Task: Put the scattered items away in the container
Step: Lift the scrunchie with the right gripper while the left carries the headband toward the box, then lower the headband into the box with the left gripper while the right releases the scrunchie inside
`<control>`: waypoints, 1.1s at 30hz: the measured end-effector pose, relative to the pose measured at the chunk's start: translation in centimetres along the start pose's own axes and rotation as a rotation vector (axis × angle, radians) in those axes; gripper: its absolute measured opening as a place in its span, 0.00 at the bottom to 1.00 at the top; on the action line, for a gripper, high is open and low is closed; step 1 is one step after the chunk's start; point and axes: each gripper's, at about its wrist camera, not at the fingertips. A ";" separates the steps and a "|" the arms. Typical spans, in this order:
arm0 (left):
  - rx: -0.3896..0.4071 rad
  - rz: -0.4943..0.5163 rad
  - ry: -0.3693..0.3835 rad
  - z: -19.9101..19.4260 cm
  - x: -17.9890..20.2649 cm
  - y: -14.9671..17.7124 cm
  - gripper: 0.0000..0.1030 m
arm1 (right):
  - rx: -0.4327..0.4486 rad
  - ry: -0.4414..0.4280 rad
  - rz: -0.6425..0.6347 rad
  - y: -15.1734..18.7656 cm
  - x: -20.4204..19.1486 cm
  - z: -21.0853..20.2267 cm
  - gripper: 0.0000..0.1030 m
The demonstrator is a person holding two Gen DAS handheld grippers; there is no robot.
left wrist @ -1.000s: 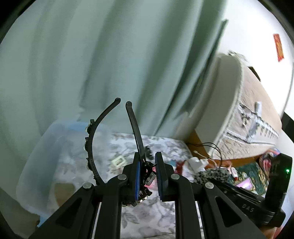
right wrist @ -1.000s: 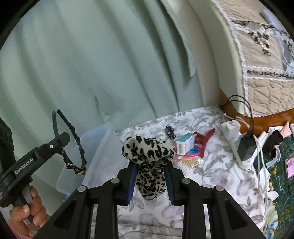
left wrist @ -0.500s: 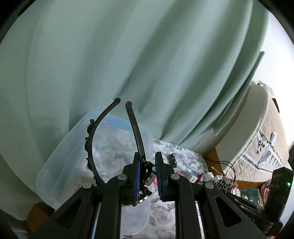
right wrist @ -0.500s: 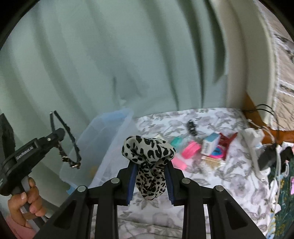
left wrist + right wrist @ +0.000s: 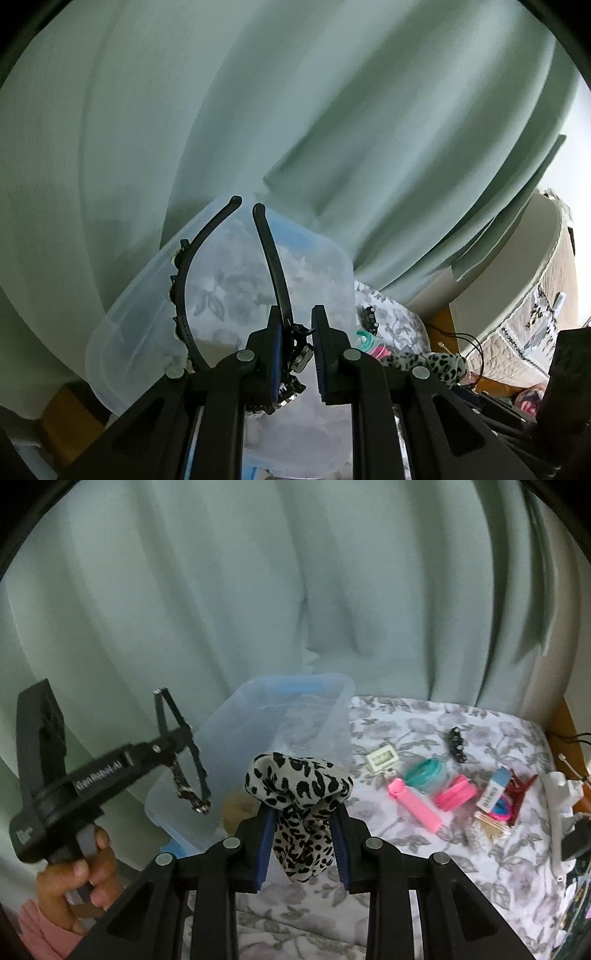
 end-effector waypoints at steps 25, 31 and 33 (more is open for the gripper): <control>-0.116 -0.099 0.006 2.8 -4.4 1.9 0.15 | -0.133 -0.041 -0.096 0.2 -4.9 7.0 0.30; -0.121 -0.084 -0.008 3.0 -4.3 1.8 0.15 | -0.147 -0.035 -0.101 0.1 -5.1 8.1 0.33; -0.124 -0.078 -0.013 3.1 -4.2 1.8 0.15 | -0.146 -0.026 -0.108 0.1 -5.1 8.3 0.33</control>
Point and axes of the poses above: each gripper's, at about its wrist camera, not at the fingertips, and z roughly the way its jaws point, x to its right, y to its underside, and after that the axes turned 12 degrees about z, right-handed
